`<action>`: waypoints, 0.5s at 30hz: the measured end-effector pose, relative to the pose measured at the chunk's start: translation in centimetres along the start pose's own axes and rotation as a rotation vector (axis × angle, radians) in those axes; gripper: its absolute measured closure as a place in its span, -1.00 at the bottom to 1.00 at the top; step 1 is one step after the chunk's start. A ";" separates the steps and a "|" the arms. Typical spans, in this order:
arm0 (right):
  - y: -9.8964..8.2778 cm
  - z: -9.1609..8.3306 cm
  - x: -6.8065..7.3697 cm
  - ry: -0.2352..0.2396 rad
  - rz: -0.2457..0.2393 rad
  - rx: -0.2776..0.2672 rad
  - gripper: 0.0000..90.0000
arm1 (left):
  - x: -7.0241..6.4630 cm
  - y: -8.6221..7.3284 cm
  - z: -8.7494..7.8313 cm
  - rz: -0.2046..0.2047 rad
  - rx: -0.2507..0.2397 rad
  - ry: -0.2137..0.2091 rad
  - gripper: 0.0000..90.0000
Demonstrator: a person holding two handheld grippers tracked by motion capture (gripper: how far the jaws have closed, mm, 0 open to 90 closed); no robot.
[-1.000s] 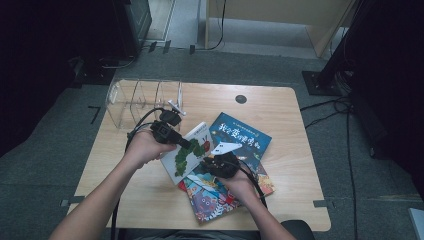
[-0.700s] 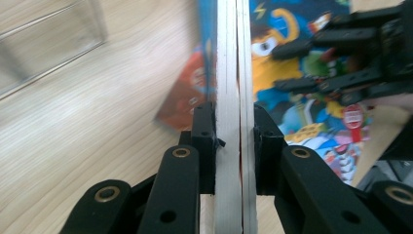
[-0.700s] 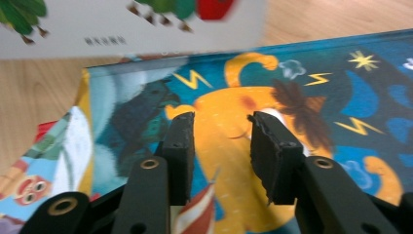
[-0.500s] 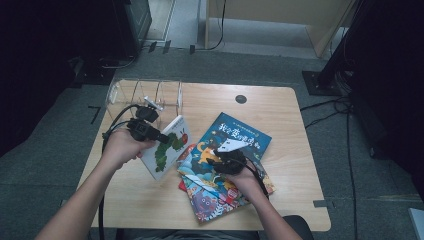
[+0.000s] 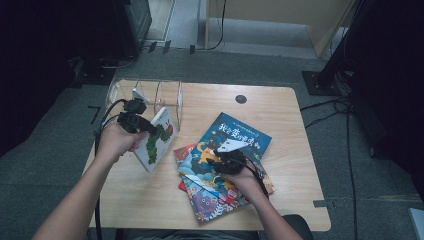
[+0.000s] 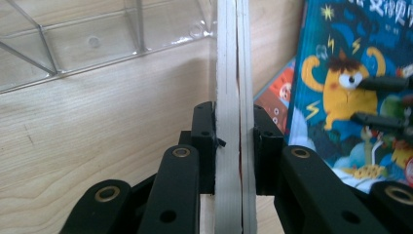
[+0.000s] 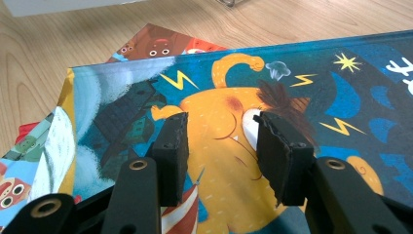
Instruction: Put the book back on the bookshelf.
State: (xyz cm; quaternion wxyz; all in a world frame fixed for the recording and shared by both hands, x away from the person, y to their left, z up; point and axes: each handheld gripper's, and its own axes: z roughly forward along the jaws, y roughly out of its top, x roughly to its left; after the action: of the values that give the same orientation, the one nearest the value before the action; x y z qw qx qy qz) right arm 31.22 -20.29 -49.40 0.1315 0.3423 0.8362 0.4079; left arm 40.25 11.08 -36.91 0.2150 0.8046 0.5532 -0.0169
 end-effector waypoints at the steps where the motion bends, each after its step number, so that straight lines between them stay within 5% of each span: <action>1: 0.0 0.0 0.0 0.000 0.001 -0.001 0.24 | 0.1 0.2 0.0 -0.015 -0.006 -0.001 0.71; 15: 0.0 0.0 0.0 0.000 0.004 -0.001 0.25 | -0.3 4.3 1.0 -0.059 -0.051 0.080 0.71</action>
State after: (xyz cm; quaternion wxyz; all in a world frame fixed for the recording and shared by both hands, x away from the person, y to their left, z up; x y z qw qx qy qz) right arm 31.24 -20.30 -49.42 0.1311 0.3438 0.8353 0.4084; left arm 44.21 9.13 -36.36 0.2126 0.7822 0.5852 0.0233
